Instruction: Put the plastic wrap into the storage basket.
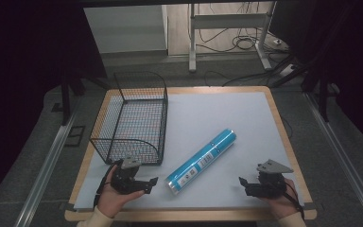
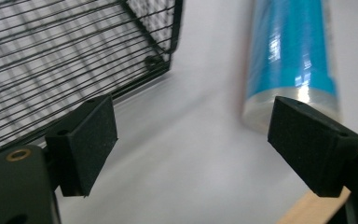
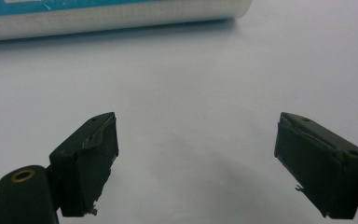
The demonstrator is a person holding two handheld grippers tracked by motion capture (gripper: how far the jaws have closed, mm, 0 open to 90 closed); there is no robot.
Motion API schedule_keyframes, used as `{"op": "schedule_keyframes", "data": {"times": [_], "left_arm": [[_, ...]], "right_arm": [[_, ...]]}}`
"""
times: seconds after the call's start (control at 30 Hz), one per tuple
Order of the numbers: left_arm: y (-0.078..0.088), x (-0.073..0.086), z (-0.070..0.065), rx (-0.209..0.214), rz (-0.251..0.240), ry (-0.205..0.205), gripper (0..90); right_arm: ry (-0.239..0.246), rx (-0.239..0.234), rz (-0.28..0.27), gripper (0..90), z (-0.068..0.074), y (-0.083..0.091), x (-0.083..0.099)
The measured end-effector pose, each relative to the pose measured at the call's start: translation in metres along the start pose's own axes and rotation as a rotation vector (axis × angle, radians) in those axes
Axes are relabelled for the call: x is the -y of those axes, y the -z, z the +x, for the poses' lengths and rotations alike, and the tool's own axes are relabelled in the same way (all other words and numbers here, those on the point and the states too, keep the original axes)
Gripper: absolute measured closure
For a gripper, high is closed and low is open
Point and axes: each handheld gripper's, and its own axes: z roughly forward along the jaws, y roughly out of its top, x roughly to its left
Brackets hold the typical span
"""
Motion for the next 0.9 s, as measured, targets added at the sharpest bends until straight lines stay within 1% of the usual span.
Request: {"op": "schedule_keyframes", "data": {"times": [0.03, 0.1, 0.17, 0.2, 0.23, 0.3, 0.37, 0.4, 0.53, 0.57, 0.6, 0.7, 0.77, 0.83, 0.87, 0.9], "left_arm": [[0.0, -0.002, -0.003, 0.004, 0.005, -0.002, 15.2], [0.002, -0.006, -0.007, 0.007, -0.004, -0.009, 15.0], [0.002, -0.007, -0.009, 0.014, 0.003, -0.009, 14.9], [0.0, -0.008, -0.013, 0.022, 0.01, -0.014, 14.9], [0.0, -0.008, -0.013, 0.022, 0.01, -0.014, 14.9], [-0.004, -0.009, -0.02, 0.033, 0.031, -0.031, 14.7], [-0.005, -0.01, -0.023, 0.043, 0.026, -0.04, 14.8], [-0.006, -0.013, -0.026, 0.039, 0.025, -0.051, 14.7], [-0.006, -0.019, -0.029, 0.04, 0.024, -0.065, 15.0], [-0.005, -0.024, -0.032, 0.028, 0.021, -0.077, 15.2], [-0.005, -0.026, -0.034, 0.027, 0.026, -0.081, 15.1], [-0.004, -0.032, -0.039, 0.019, 0.032, -0.089, 15.0], [-0.005, -0.035, -0.043, 0.005, 0.027, -0.085, 14.4], [-0.006, -0.036, -0.044, 0.008, 0.028, -0.086, 14.4], [-0.007, -0.038, -0.046, 0.018, 0.032, -0.087, 14.4], [-0.009, -0.039, -0.048, 0.018, 0.034, -0.091, 14.4]], "right_arm": [[0.002, 0.004, -0.003, 13.9, 0.0, 0.001, 0.0], [0.0, 0.004, -0.007, 14.0, -0.001, 0.002, -0.001], [-0.001, 0.005, -0.009, 14.0, -0.001, 0.002, -0.001], [-0.003, 0.006, -0.009, 14.0, -0.001, 0.002, 0.0], [-0.003, 0.006, -0.009, 14.0, -0.001, 0.002, 0.0], [0.001, 0.008, -0.005, 14.0, 0.0, 0.001, 0.0], [0.004, 0.011, 0.002, 14.0, 0.0, -0.001, 0.0], [0.003, 0.013, 0.005, 14.0, 0.0, -0.001, 0.001], [0.006, 0.018, 0.003, 14.0, -0.002, -0.002, 0.001], [0.003, 0.019, 0.002, 14.0, -0.003, -0.002, 0.001], [0.002, 0.019, 0.003, 14.0, -0.003, -0.002, 0.001], [0.003, 0.02, 0.005, 14.0, -0.004, -0.001, 0.003], [0.004, 0.024, 0.005, 14.0, -0.005, -0.001, 0.004], [0.004, 0.026, 0.005, 14.0, -0.005, 0.0, 0.004], [0.0, 0.027, 0.003, 14.0, -0.005, 0.0, 0.004], [-0.002, 0.028, 0.001, 14.0, -0.006, 0.0, 0.003]]}}
